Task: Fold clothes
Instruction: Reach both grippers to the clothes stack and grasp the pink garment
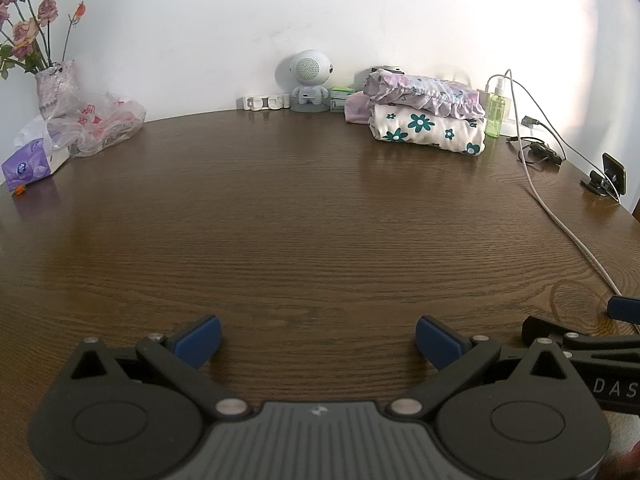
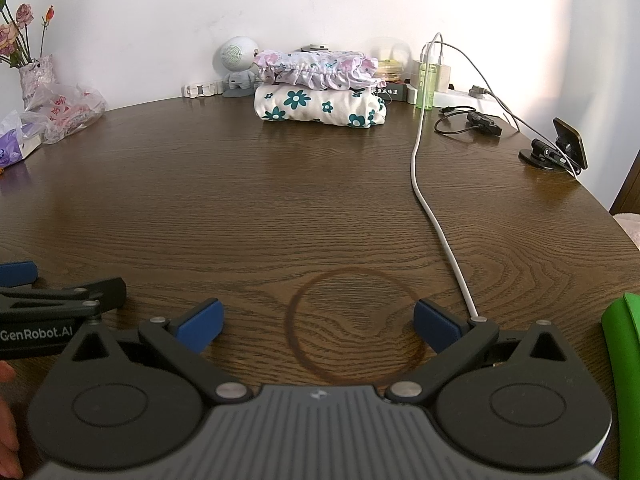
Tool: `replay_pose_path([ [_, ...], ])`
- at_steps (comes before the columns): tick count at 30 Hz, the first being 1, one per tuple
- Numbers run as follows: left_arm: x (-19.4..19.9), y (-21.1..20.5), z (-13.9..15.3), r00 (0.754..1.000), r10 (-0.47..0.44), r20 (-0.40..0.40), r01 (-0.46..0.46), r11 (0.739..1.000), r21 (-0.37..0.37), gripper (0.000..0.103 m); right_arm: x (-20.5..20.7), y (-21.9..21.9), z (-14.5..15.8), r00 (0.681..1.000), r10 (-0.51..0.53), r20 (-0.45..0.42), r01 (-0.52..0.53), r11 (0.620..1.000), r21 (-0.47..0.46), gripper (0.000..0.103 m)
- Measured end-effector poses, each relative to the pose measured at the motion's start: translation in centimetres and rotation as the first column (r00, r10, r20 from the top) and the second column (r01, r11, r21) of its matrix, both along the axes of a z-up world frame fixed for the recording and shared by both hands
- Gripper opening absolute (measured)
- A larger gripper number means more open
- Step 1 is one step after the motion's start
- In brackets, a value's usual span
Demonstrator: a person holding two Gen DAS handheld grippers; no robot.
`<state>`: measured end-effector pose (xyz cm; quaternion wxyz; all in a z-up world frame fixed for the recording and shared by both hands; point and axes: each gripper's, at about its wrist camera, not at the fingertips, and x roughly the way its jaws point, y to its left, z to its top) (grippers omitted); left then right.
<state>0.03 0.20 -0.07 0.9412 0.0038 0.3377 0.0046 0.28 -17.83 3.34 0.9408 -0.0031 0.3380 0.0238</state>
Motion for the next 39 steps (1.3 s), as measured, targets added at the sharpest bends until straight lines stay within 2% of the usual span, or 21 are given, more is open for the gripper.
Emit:
replay_pose_path([
  [8,0.5,0.2,0.2,0.999,-0.033,-0.015,0.033,0.999,-0.01,0.102,0.3,-0.2,0.5,1.0,0.01,-0.024,-0.01,1.0,0.018,0.103],
  [11,2.0,1.8,3.0,0.998,-0.065,0.021,0.067,0.994,-0.083,0.099,1.5,-1.4,2.4,0.996,0.075,-0.056,-0.064,0.982,0.18,0.103],
  [14,3.6,3.5,5.7,0.994,-0.094,0.061,0.103,0.983,-0.155,0.099,3.9,-2.9,6.1,0.992,0.105,-0.069,-0.078,0.946,0.315,0.103],
  [16,6.4,5.0,8.6,0.989,-0.1,0.106,0.118,0.976,-0.183,0.1,6.0,-2.9,10.0,0.989,0.144,-0.032,-0.127,0.941,0.312,0.103],
  [18,10.1,6.5,11.4,0.986,-0.075,0.148,0.107,0.97,-0.218,0.1,8.3,-2.7,14.8,0.981,0.184,0.067,-0.195,0.94,0.281,0.103],
  [19,12.3,7.1,12.7,0.985,-0.058,0.162,0.095,0.967,-0.234,0.1,10.3,-2.5,16.5,0.976,0.193,0.097,-0.212,0.942,0.261,0.103],
  [23,22.9,7.6,16.3,0.977,0.004,0.212,0.044,0.975,-0.219,0.1,22.2,-1.6,18.7,0.983,0.172,0.063,-0.181,0.964,0.194,0.102],
  [25,28.3,7.1,16.0,0.978,0.017,0.206,0.023,0.981,-0.193,0.099,28.1,-1.1,19.8,0.986,0.161,0.047,-0.166,0.973,0.159,0.102],
  [27,33.6,6.3,14.2,0.989,-0.001,0.148,0.029,0.982,-0.185,0.096,34.1,-0.7,20.9,0.988,0.149,0.03,-0.152,0.981,0.124,0.1],
  [28,35.7,5.7,13.1,0.993,-0.012,0.117,0.035,0.98,-0.197,0.091,37.0,-0.4,21.5,0.989,0.143,0.022,-0.145,0.984,0.106,0.099],
  [29,37.6,5.0,11.9,0.996,-0.023,0.085,0.041,0.977,-0.211,0.09,39.8,-0.3,21.0,0.991,0.131,-0.002,-0.13,0.986,0.104,0.095],
  [30,39.6,4.4,10.8,0.998,-0.035,0.054,0.047,0.973,-0.226,0.09,42.4,-0.4,19.2,0.993,0.112,-0.049,-0.105,0.987,0.122,0.094],
  [32,42.9,2.7,9.1,0.993,-0.121,0.008,0.12,0.968,-0.221,0.089,46.6,-0.4,15.8,0.988,0.078,-0.132,-0.059,0.988,0.142,0.079],
  [35,45.9,1.4,6.7,0.991,-0.121,-0.062,0.105,0.97,-0.221,0.087,49.9,0.0,11.5,0.974,0.053,-0.221,-0.021,0.989,0.146,0.079],
  [37,47.6,1.4,4.6,0.98,-0.157,-0.121,0.115,0.947,-0.299,0.084,51.4,0.3,8.9,0.95,0.086,-0.3,-0.031,0.982,0.184,0.079],
  [39,48.4,1.4,3.0,0.967,-0.202,-0.156,0.129,0.914,-0.384,0.071,52.3,0.4,7.2,0.928,0.122,-0.353,-0.042,0.973,0.225,0.073],
])
